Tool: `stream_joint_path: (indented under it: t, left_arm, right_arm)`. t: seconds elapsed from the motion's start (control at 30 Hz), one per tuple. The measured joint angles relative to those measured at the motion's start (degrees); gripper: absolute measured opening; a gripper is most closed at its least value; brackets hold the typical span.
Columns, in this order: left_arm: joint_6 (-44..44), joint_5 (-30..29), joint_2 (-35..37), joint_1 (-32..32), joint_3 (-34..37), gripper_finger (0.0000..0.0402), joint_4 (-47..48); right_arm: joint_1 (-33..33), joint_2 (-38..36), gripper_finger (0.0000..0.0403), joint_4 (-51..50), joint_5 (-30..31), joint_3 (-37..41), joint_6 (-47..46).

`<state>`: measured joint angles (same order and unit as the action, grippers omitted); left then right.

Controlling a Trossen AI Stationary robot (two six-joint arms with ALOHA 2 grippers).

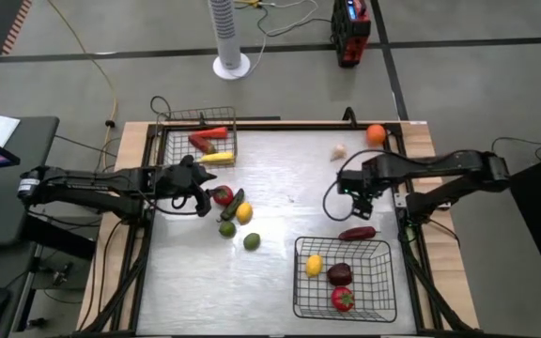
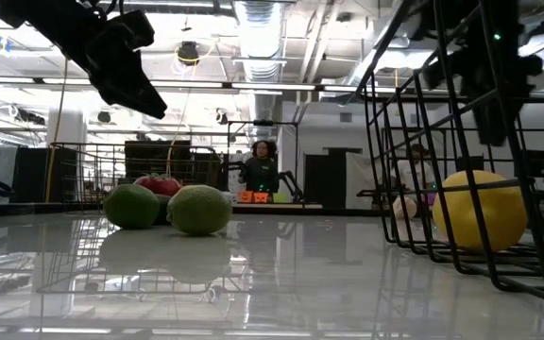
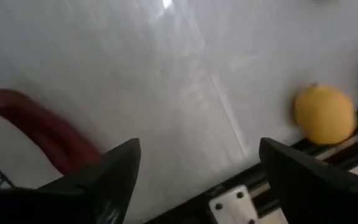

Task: Sort produce into baskets
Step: Put the chili pepper into the top wire basket

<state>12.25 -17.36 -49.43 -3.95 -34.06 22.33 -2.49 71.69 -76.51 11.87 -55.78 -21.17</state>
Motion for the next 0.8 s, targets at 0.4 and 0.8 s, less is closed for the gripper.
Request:
stream_joint_path:
  t: [0.4,0.8]
  left_arm:
    - [-0.6,0.0,0.0,0.0,0.0,0.0202,0.1]
    - [-0.5,0.0,0.0,0.0,0.0,0.0202,0.2]
  right_arm:
    - [10.0,6.4,0.033,-1.5,-3.8,10.0,-0.2]
    - [17.1,13.9,0.033,-2.6,-4.6,10.4,-0.5]
